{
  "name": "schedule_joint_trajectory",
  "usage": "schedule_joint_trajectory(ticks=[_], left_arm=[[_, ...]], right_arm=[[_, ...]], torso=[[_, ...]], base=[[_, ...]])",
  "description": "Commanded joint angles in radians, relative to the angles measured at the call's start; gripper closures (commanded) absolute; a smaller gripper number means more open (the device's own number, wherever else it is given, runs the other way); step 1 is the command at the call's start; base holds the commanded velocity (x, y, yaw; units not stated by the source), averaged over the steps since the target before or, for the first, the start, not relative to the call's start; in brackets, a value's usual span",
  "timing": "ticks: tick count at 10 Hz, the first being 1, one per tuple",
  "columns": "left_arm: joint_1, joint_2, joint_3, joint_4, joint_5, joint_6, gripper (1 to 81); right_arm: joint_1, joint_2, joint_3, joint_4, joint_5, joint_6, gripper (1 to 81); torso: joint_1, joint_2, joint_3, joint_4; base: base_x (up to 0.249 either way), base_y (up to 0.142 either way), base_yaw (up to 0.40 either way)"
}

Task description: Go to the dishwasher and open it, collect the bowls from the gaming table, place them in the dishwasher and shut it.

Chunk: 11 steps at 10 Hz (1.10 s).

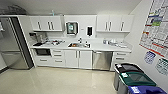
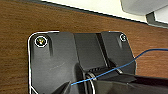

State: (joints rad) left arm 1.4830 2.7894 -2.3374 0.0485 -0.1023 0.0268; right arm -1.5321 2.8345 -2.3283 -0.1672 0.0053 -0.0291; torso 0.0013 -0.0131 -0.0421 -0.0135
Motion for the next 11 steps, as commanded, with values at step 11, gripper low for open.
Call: schedule_joint_trajectory(ticks=[11], left_arm=[[-0.048, -0.016, 0.012, 0.008, 0.049, 0.007, 1.0]], right_arm=[[0.045, -0.008, 0.02, 0.005, -0.051, -0.005, 1.0]], torso=[[0.0, 0.0, 0.0, 0.0]], base=[[0.117, 0.0, 0.0]])
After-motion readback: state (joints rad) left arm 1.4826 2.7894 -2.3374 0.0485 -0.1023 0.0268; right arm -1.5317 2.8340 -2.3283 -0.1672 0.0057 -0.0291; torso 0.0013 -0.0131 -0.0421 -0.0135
